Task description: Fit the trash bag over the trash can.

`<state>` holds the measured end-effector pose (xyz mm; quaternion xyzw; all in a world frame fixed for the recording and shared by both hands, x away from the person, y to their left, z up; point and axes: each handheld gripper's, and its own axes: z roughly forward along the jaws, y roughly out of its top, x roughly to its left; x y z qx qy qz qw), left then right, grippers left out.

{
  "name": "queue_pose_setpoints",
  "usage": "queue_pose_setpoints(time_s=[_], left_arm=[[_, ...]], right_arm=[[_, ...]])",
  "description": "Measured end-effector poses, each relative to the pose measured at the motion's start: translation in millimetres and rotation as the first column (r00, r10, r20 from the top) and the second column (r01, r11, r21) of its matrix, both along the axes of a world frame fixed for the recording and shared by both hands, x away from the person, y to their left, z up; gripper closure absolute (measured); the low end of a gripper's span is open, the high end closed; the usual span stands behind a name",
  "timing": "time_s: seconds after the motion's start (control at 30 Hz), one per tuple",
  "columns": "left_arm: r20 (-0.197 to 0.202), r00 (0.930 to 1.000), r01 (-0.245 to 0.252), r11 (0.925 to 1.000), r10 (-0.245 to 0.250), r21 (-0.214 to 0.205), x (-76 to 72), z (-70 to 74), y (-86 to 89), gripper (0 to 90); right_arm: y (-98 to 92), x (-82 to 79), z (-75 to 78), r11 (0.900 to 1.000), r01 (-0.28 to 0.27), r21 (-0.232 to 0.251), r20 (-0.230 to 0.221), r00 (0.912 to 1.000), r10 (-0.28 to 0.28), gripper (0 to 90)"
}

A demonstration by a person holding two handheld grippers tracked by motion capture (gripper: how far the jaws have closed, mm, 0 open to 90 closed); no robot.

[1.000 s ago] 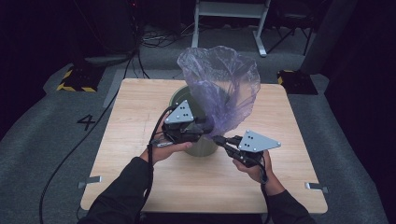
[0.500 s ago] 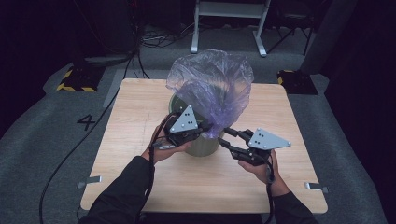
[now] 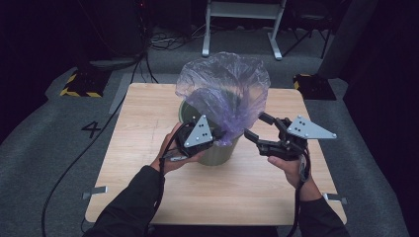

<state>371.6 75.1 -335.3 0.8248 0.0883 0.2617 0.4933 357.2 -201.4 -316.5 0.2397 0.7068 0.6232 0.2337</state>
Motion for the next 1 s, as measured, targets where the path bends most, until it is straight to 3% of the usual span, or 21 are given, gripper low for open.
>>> queue_pose_setpoints(time_s=[0.07, 0.1, 0.17, 0.27, 0.33, 0.47, 0.53, 0.57, 0.6, 0.73, 0.8, 0.87, 1.0], left_arm=[[0.034, 0.9992, -0.023, 0.9995, 0.022, 0.021, 0.3, 0.2, -0.7, 89.9], [0.042, 0.9985, -0.037, 0.9989, 0.036, 0.028, 0.7, 0.0, -0.4, 89.9], [0.061, 0.9963, -0.062, 0.9976, 0.060, 0.031, 3.5, -0.6, 1.4, 89.8], [0.075, 0.9934, -0.089, 0.9957, 0.087, 0.026, 9.7, -1.9, 4.9, 89.9], [0.073, 0.9915, -0.110, 0.9934, 0.108, 0.031, 14.5, -3.1, 7.8, 89.8], [0.057, 0.9893, -0.136, 0.9906, 0.134, 0.019, 23.1, -5.5, 15.2, 89.7], [0.017, 0.9912, -0.131, 0.9911, 0.132, -0.021, 26.6, -6.3, 21.2, 86.0], [-0.014, 0.9902, -0.140, 0.9888, 0.139, -0.053, 27.8, -6.8, 25.7, 77.1], [-0.025, 0.9917, -0.127, 0.9900, 0.126, -0.060, 28.1, -6.8, 27.7, 70.9], [-0.077, 0.9961, -0.053, 0.9923, 0.045, -0.112, 22.0, -4.7, 40.2, 50.0], [-0.068, 0.9970, -0.044, 0.9915, 0.036, -0.122, 14.9, -2.4, 44.3, 43.1], [-0.085, 0.9958, -0.046, 0.9880, 0.033, -0.148, 9.4, 1.4, 47.6, 30.0], [-0.106, 0.9944, -0.027, 0.9785, 0.005, -0.205, -1.4, 10.0, 53.6, 20.5]], right_arm=[[4.4, 3.6, -0.5, 0.9999, 0.010, -0.007, -0.013, 0.9999, -0.010, 42.5], [6.6, 6.1, -0.8, 0.9999, 0.012, -0.010, -0.021, 0.9997, -0.012, 54.2], [10.8, 11.7, -1.5, 0.9999, -0.005, -0.011, -0.027, 0.9996, 0.004, 64.4], [16.4, 19.2, -2.1, 0.9999, -0.011, -0.012, -0.024, 0.9996, 0.010, 82.1], [21.0, 21.8, -2.5, 0.9997, -0.012, -0.022, -0.012, 0.9999, 0.012, 89.3], [29.0, 23.4, -4.9, 0.9985, -0.022, -0.051, 0.030, 0.9993, 0.023, 90.0], [32.1, 22.8, -7.0, 0.9973, -0.024, -0.070, 0.042, 0.9988, 0.027, 90.0], [33.6, 22.3, -8.4, 0.9964, -0.030, -0.080, 0.049, 0.9982, 0.034, 90.0], [35.8, 20.8, -10.6, 0.9947, -0.033, -0.097, 0.058, 0.9976, 0.039, 90.0], [41.7, 14.2, -16.5, 0.9883, -0.041, -0.147, 0.082, 0.9952, 0.053, 90.0], [45.3, 9.4, -19.9, 0.9842, -0.038, -0.173, 0.096, 0.9938, 0.055, 90.0], [48.8, 4.8, -23.9, 0.9811, -0.042, -0.189, 0.103, 0.9928, 0.062, 90.0], [54.8, -1.1, -31.0, 0.9739, -0.027, -0.225, 0.123, 0.9908, 0.056, 90.0]])
